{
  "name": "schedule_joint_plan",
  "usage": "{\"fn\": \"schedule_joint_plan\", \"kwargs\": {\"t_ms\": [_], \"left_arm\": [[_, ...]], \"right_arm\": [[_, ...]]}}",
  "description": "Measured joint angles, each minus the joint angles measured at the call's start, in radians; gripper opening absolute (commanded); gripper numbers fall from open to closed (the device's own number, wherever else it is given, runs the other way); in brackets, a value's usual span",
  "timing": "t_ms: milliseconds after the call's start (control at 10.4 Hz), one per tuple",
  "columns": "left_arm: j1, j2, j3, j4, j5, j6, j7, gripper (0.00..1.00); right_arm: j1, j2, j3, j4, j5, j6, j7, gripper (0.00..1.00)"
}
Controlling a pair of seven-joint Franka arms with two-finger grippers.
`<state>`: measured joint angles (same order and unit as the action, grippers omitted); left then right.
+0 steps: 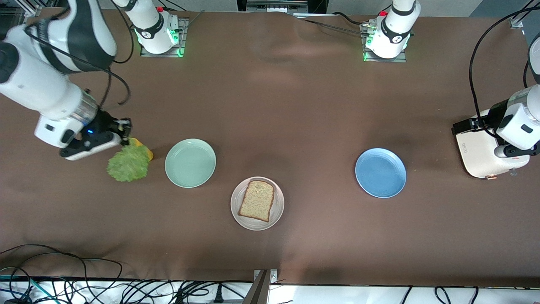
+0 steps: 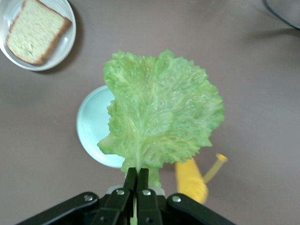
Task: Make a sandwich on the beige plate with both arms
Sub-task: 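Lift the lettuce leaf and carry it over the beige plate, then lower the lettuce onto the bread and open the right gripper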
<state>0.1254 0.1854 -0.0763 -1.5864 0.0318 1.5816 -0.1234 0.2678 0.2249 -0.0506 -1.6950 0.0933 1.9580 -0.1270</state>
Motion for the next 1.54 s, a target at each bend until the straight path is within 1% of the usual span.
{"fn": "schedule_joint_plan", "kwargs": {"t_ms": [96, 289, 386, 578, 771, 964, 1253, 1446, 1542], "left_arm": [[0.000, 0.000, 0.000, -0.002, 0.000, 0.000, 0.002, 1.00], [0.001, 0.001, 0.000, -0.005, 0.000, 0.000, 0.005, 1.00], [0.001, 0.001, 0.001, -0.006, 0.000, 0.000, 0.006, 1.00], [0.002, 0.001, 0.004, -0.007, 0.000, -0.001, 0.007, 1.00], [0.005, 0.001, 0.007, -0.007, 0.000, -0.005, 0.008, 1.00], [0.007, 0.001, 0.008, -0.007, 0.000, -0.009, 0.008, 1.00], [0.008, 0.001, 0.009, -0.007, 0.000, -0.011, 0.009, 1.00], [0.008, 0.001, 0.009, -0.008, 0.000, -0.014, 0.009, 1.00], [0.008, 0.001, 0.009, -0.008, 0.000, -0.015, 0.009, 1.00]], "right_arm": [[0.024, 0.059, 0.020, 0.048, 0.029, 0.000, 0.071, 0.00], [0.068, 0.178, 0.080, 0.150, 0.045, 0.015, 0.226, 0.00], [0.107, 0.228, 0.092, 0.189, 0.046, 0.043, 0.302, 0.00], [0.193, 0.311, 0.097, 0.236, 0.047, 0.131, 0.410, 0.00], [0.229, 0.378, 0.112, 0.264, 0.047, 0.245, 0.457, 0.00], [0.234, 0.439, 0.126, 0.307, 0.047, 0.367, 0.525, 0.00], [0.233, 0.564, 0.126, 0.381, 0.047, 0.555, 0.548, 0.00], [0.247, 0.640, 0.129, 0.393, 0.047, 0.661, 0.555, 0.00], [0.266, 0.667, 0.129, 0.397, 0.047, 0.685, 0.568, 0.00]]}}
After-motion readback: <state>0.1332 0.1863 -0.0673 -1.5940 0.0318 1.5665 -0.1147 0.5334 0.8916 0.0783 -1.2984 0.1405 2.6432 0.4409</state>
